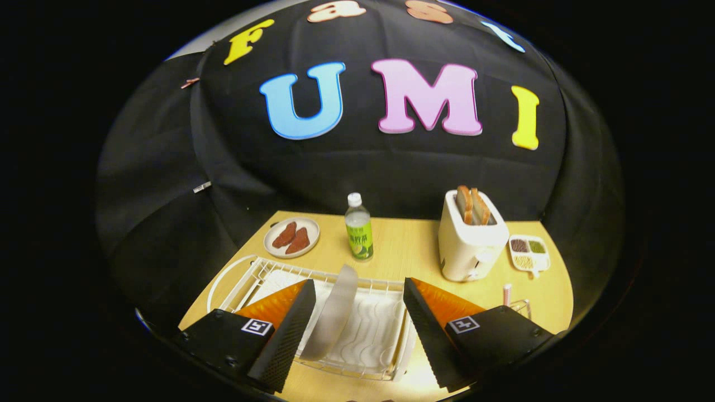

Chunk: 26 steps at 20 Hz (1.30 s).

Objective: Take the plate from the dish rack, then take the spoon from the basket and place it into the plate.

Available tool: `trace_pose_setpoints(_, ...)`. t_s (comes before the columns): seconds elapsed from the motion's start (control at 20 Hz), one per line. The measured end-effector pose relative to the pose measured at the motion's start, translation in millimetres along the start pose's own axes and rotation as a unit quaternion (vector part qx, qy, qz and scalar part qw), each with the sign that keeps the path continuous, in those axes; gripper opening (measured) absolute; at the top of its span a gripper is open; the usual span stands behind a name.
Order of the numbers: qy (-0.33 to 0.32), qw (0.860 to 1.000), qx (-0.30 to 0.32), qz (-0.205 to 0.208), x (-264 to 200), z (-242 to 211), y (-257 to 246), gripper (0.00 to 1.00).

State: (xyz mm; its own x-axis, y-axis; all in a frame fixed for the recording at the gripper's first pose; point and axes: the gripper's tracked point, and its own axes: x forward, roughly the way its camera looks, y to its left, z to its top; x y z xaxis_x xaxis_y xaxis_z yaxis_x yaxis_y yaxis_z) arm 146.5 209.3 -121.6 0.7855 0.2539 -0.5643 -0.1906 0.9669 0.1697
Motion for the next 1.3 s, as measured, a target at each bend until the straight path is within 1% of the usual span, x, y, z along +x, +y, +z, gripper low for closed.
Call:
trace_pose_setpoints(0.1,0.032,0.999,0.01,-0.002,10.6,-11.9,2.4,0.99)
trace_pose_setpoints(0.3,0.074,0.997,0.014,0.0,29.4,-26.0,8.3,0.97)
trace_pose_setpoints(0.4,0.104,0.994,0.019,0.005,37.4,-39.3,14.4,0.91)
trace_pose_setpoints(0.45,0.11,0.994,0.026,0.014,40.1,-41.2,21.0,0.82)
trace_pose_setpoints(0.55,0.117,0.993,0.028,0.017,44.7,-45.5,25.9,0.77)
trace_pose_setpoints(0.6,0.12,0.992,0.027,0.017,46.0,-47.3,27.4,0.77)
trace_pose_setpoints(0.7,0.134,0.99,0.029,0.01,48.6,-55.3,27.8,0.66)
trace_pose_setpoints(0.8,0.141,0.988,0.049,0.023,51.7,-57.4,37.6,0.54)
trace_pose_setpoints(0.9,0.145,0.987,0.061,0.023,51.3,-57.1,39.3,0.58)
trace_pose_setpoints(0.95,0.147,0.987,0.06,0.02,53.1,-59.3,37.9,0.55)
trace_pose_setpoints(1.0,0.148,0.987,0.063,0.018,52.2,-58.0,36.8,0.55)
trace_pose_setpoints(1.05,0.15,0.987,0.06,0.01,52.6,-59.4,34.7,0.51)
trace_pose_setpoints(1.1,0.153,0.986,0.063,-0.003,52.6,-60.6,30.7,0.52)
trace_pose_setpoints(1.2,0.156,0.984,0.084,-0.029,51.1,-61.0,20.7,0.43)
trace_pose_setpoints(1.3,0.157,0.983,0.089,-0.038,50.3,-57.0,20.4,0.34)
